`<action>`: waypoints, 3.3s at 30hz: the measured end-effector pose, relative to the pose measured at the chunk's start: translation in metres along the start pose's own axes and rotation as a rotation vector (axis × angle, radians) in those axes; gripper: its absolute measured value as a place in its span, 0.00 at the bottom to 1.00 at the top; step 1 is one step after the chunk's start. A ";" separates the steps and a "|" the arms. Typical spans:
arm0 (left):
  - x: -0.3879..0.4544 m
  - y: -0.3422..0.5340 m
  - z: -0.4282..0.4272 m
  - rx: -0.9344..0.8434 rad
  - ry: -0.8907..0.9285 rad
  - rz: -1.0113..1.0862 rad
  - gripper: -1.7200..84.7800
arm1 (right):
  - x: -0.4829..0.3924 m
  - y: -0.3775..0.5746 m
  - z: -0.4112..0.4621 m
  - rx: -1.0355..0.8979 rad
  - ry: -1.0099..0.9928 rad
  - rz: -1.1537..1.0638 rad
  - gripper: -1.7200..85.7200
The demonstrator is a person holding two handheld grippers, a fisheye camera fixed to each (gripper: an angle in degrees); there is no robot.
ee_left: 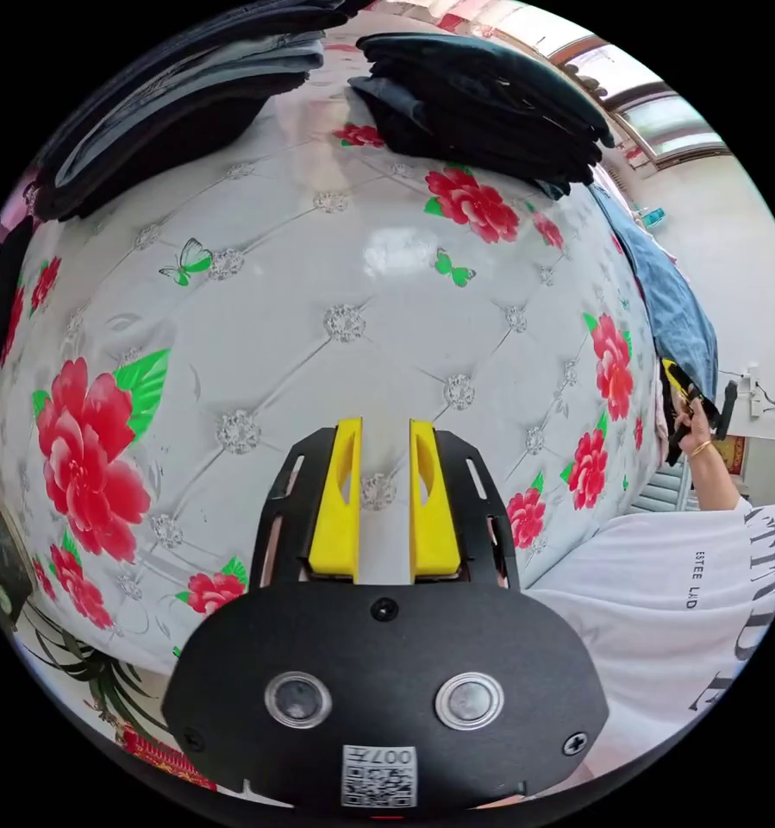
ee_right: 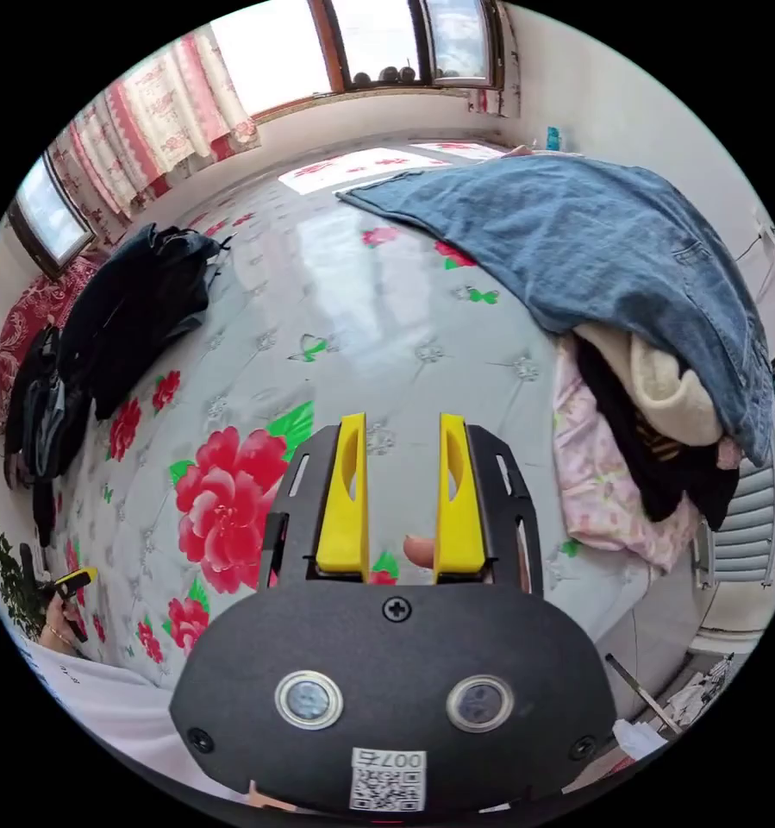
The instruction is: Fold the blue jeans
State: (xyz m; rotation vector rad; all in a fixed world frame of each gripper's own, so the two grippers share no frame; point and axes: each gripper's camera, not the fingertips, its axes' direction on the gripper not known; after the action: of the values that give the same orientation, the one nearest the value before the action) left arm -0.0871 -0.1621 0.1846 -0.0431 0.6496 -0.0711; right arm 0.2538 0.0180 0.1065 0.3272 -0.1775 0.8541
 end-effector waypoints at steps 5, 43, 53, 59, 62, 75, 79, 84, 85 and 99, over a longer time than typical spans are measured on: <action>0.082 -0.009 0.030 -0.040 -0.251 0.056 0.13 | 0.105 -0.056 -0.049 0.087 0.315 0.132 0.14; 0.276 0.092 -0.124 0.397 -0.016 0.367 0.13 | -0.329 0.210 -0.160 -0.086 -0.669 -0.890 0.06; 0.290 0.041 -0.080 0.091 -0.026 0.554 0.03 | -0.175 0.198 -0.161 -0.048 -0.530 -0.453 0.10; 0.167 0.099 -0.314 0.574 0.461 0.456 0.01 | -0.114 0.154 -0.151 -0.006 -0.783 -0.151 0.13; 0.102 0.154 -0.405 0.748 0.560 0.529 0.01 | -0.076 0.119 -0.124 0.027 -1.001 0.136 0.15; -0.083 0.245 -0.461 0.872 0.462 0.080 0.01 | -0.260 0.122 -0.008 -0.247 -0.416 -0.518 0.17; -0.106 0.217 -0.484 0.839 0.395 0.080 0.01 | -0.343 0.147 0.023 -0.285 -0.179 -0.862 0.17; -0.120 0.151 -0.516 0.800 0.324 0.138 0.01 | -0.382 0.166 0.065 -0.417 -0.100 -0.982 0.15; -0.124 0.128 -0.524 0.781 0.311 0.144 0.01 | -0.382 0.159 0.068 -0.428 -0.101 -0.950 0.13; -0.044 0.092 -0.635 0.935 -0.090 0.378 0.01 | -0.289 0.078 -0.238 0.517 -0.122 -0.822 0.02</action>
State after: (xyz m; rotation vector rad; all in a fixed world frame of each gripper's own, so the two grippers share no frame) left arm -0.5019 -0.0786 -0.2992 0.9701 0.4758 -0.0022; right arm 0.0129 -0.0558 -0.1816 0.8650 0.0756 0.0473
